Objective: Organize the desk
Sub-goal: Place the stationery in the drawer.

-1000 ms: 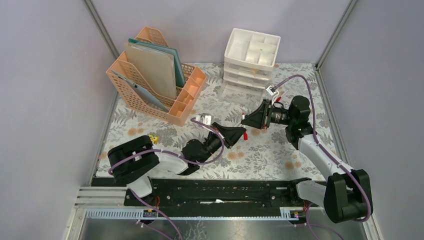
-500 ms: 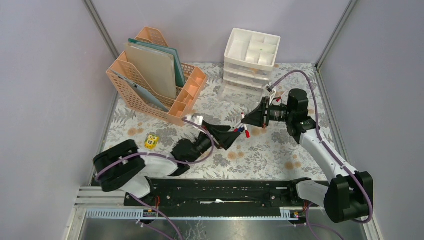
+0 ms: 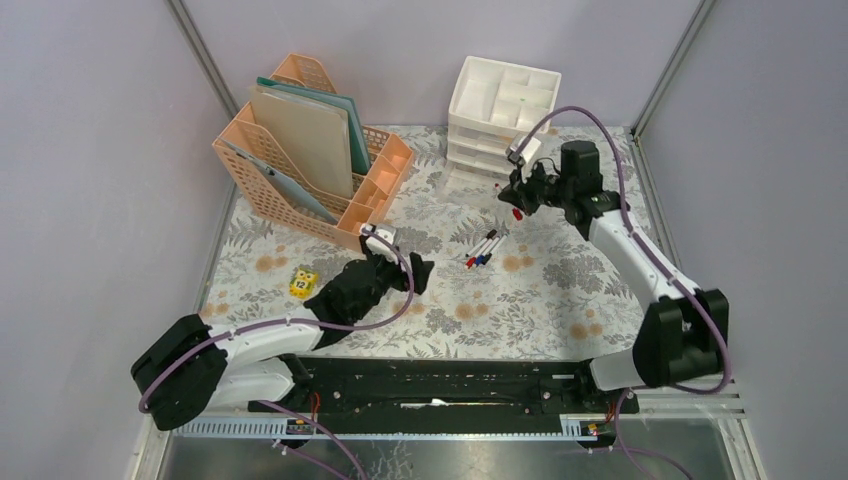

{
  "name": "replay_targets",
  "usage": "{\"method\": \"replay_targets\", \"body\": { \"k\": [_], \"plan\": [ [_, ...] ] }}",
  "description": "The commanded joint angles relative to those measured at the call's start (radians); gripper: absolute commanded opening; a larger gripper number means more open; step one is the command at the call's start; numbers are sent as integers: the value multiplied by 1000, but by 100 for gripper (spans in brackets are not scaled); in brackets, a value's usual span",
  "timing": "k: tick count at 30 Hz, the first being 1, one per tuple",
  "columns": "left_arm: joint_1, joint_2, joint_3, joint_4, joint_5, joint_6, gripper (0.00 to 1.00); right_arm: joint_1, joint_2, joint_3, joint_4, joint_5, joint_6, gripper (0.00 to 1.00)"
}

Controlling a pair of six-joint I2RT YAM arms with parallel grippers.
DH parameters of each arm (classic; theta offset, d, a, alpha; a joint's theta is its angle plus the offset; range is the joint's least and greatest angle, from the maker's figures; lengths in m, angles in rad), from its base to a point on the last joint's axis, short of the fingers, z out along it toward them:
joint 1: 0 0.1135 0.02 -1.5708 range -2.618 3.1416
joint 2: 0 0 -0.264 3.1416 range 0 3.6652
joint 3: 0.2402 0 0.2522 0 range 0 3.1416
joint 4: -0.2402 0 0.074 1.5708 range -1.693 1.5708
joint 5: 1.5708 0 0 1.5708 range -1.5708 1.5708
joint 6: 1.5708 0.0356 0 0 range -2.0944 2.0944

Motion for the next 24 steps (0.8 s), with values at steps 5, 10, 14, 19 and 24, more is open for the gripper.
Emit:
{"method": "replay_targets", "body": {
  "k": [5, 10, 14, 19, 24],
  "plan": [
    [14, -68, -152, 75, -253, 165, 99, 47, 216, 212, 81, 246, -242, 0],
    [15, -99, -198, 111, -281, 150, 99, 80, 332, 268, 132, 313, -307, 0],
    [16, -80, -189, 99, -283, 155, 99, 97, 413, 310, 175, 373, -318, 3],
    [15, -55, -173, 92, -276, 158, 99, 108, 501, 353, 215, 492, -309, 32],
    [15, -52, -170, 89, -279, 157, 99, 108, 507, 362, 191, 526, -254, 74]
  ]
}}
